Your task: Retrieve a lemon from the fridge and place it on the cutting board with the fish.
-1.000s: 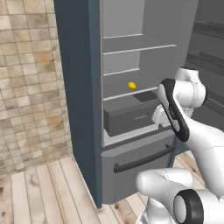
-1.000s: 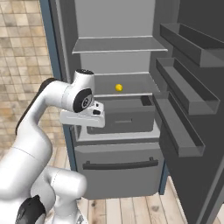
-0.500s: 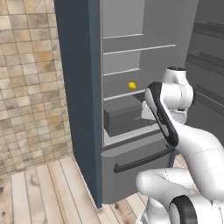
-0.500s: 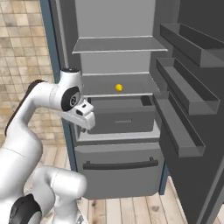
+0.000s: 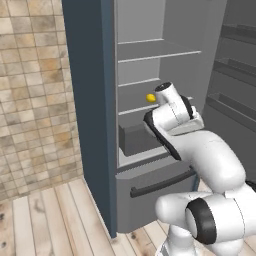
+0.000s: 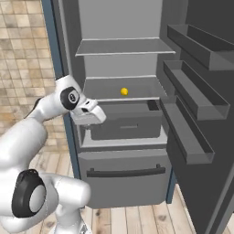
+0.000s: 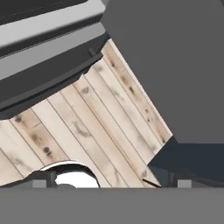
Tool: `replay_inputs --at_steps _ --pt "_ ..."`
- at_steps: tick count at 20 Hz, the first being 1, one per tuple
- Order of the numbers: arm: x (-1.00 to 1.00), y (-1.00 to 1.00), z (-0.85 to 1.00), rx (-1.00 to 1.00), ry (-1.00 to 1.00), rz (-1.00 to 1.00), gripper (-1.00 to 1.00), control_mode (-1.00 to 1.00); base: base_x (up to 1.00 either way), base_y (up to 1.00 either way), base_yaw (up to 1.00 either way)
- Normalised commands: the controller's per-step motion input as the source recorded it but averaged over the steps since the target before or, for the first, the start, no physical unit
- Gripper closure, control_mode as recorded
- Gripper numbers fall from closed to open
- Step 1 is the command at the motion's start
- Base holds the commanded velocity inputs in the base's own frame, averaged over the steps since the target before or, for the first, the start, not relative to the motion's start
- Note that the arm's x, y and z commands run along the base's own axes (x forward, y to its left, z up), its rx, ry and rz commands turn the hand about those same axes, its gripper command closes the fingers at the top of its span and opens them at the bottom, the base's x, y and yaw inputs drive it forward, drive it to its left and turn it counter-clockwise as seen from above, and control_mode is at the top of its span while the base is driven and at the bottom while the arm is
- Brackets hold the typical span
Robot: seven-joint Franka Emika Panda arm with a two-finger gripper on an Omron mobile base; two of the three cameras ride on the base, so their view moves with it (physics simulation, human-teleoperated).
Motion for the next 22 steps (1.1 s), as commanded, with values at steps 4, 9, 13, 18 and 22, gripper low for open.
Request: replay_inputs --at_steps 4,9,13,18,22 --pt "0.38 -0.28 -0.12 -0.08 0.02 0.01 -1.0 -1.0 0.0 0.0 0.0" --pt "0.14 0.02 -0.03 0.21 -0.09 0.0 -1.0 -1.0 0.0 0.0 0.0" --pt "0.04 0.14 0.0 0.28 0.0 0.01 -1.0 -1.0 0.0 0.0 0.0" --pt "-0.42 0.34 0.0 0.17 0.0 0.0 -1.0 -1.0 0.0 0.0 0.0" --pt "-0.71 0.4 0.11 0.07 0.01 0.03 -1.0 -1.0 0.0 0.0 0.0"
